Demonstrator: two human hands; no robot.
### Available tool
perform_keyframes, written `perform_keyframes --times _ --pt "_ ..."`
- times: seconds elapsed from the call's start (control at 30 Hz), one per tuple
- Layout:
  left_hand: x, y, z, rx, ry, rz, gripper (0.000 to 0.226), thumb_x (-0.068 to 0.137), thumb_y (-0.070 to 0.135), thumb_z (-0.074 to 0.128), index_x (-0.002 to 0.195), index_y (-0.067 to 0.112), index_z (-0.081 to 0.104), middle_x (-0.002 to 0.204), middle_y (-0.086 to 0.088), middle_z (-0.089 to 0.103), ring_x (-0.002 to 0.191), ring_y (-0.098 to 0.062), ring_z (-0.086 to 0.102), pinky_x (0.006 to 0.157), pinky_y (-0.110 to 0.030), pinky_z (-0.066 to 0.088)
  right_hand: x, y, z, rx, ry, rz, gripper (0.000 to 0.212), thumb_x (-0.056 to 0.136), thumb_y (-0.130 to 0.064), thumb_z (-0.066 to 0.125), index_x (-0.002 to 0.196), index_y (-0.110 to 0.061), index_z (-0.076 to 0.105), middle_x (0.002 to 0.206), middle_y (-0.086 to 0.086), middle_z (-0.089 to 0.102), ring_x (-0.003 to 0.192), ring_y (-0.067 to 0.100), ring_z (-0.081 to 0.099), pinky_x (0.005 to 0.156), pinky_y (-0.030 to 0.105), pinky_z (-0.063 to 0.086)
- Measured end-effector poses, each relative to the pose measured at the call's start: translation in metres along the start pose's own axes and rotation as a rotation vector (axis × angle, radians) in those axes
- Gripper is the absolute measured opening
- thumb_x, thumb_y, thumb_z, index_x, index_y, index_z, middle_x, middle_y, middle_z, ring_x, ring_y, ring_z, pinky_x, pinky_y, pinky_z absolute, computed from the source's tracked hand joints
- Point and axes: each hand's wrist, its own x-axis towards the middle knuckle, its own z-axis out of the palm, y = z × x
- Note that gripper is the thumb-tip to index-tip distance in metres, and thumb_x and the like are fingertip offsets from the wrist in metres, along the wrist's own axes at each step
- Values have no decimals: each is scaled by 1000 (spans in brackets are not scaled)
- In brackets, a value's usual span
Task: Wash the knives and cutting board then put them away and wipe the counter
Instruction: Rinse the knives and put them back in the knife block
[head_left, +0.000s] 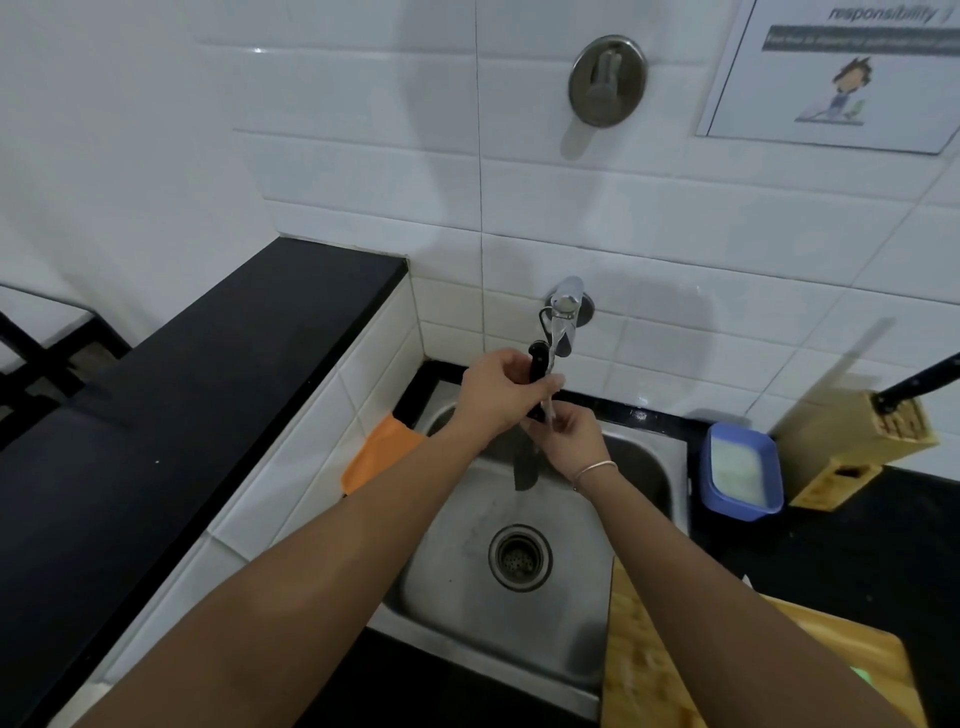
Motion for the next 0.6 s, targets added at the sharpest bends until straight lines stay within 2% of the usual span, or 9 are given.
perform_keyframes --times 0.07,0.13,0.17,0.27,0.33,0.4,0.53,0.6 --pt "-2 3 4 67 89 11 34 77 44 86 88 19 67 74 15 60 68 1 56 62 -19 43 -6 -5 2 -11 31 4 27 90 -9 72 67 -14 60 55 -8 59 49 1 51 54 18 42" --pt "-5 4 6 71 140 20 31 80 44 84 85 21 66 72 17 59 67 5 54 60 -17 41 -12 -5 5 -43 74 -42 30 91 -10 71 67 -21 58 53 -14 58 48 -4 52 55 16 41" --pt "-4 4 7 50 159 11 28 81 43 84 83 21 66 71 18 59 66 5 54 60 -17 42 -15 -4 6 -60 90 -74 25 92 -12 71 71 -24 62 58 -15 62 53 -4 55 59 18 44" --pt "0 2 6 -93 241 -43 29 79 47 83 76 22 68 67 11 67 67 -8 66 72 -31 57 -20 10 3 -179 90 -104 4 92 -23 70 92 -23 74 82 -8 73 77 6 68 76 29 54" --pt "4 1 1 -209 272 -85 36 72 57 79 81 23 73 72 5 75 72 -18 74 77 -44 62 -25 23 -2 -400 69 -127 13 93 -32 68 93 -21 74 86 -3 73 83 17 68 78 32 54" --pt "8 -2 -5 -237 290 -86 37 74 57 76 89 23 76 76 5 77 75 -18 75 77 -46 63 -28 36 -10 -646 9 -127 20 95 -37 62 86 -21 70 85 1 69 84 25 66 78 37 51" --pt "15 -11 -11 -235 251 -73 34 73 58 71 87 27 74 80 4 77 79 -17 76 81 -46 63 -25 39 -23 -959 -170 -4 34 100 -46 50 73 -26 54 86 0 64 95 29 63 79 36 37" --pt "16 -16 -10 -260 145 -74 24 76 50 72 86 28 72 87 -1 78 88 -22 76 88 -49 61 -19 31 -26 -895 -202 8 30 95 -54 54 87 -27 64 95 -2 67 100 25 63 87 37 41"
